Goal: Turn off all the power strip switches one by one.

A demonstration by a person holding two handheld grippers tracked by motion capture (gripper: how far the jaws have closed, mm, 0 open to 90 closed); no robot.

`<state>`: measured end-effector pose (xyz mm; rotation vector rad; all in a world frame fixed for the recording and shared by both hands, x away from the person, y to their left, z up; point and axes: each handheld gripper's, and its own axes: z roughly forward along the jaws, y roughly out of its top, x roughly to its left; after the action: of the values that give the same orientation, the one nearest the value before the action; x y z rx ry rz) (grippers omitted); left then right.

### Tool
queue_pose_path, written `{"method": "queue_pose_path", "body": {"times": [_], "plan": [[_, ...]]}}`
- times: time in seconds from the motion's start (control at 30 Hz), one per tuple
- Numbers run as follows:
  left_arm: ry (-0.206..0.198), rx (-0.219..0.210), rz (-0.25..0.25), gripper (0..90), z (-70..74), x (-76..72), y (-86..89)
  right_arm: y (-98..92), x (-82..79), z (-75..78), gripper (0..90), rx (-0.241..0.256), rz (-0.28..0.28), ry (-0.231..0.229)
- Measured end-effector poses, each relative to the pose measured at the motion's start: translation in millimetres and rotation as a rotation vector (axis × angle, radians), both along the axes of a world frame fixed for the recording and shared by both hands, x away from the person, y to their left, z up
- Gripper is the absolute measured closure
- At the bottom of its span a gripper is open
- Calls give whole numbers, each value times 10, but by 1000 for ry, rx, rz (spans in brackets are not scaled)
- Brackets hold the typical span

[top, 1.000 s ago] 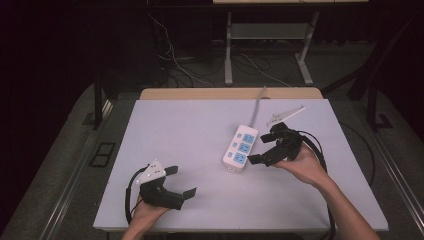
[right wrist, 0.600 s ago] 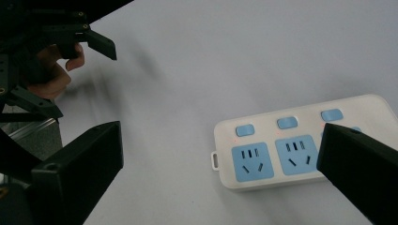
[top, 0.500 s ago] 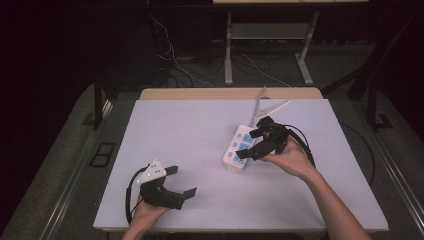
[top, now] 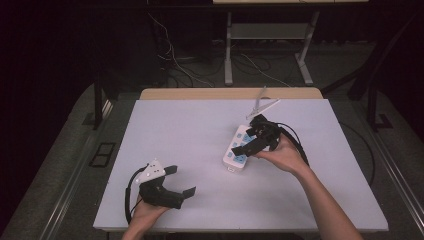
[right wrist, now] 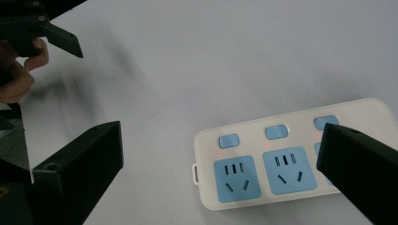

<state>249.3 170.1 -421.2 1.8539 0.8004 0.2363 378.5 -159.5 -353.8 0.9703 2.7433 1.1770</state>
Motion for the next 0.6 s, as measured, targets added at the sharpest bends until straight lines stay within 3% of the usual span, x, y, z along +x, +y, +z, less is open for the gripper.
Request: {"method": "queue_pose_path", "body": {"times": [0.1,0.2,0.3,0.6], "plan": [[1,0,-1,0,-1,3,-1,21,27,-37,7,-12,-2,2],[1,2,-3,0,-2,4,-4,44,45,-66,130,-18,4,-3],[0,2,-2,0,-2,4,-3,75,69,-105,168,-33,-8,-6],[-4,6,-1,0,-8,11,-7,131,140,-217,516,-51,-11,34]]}}
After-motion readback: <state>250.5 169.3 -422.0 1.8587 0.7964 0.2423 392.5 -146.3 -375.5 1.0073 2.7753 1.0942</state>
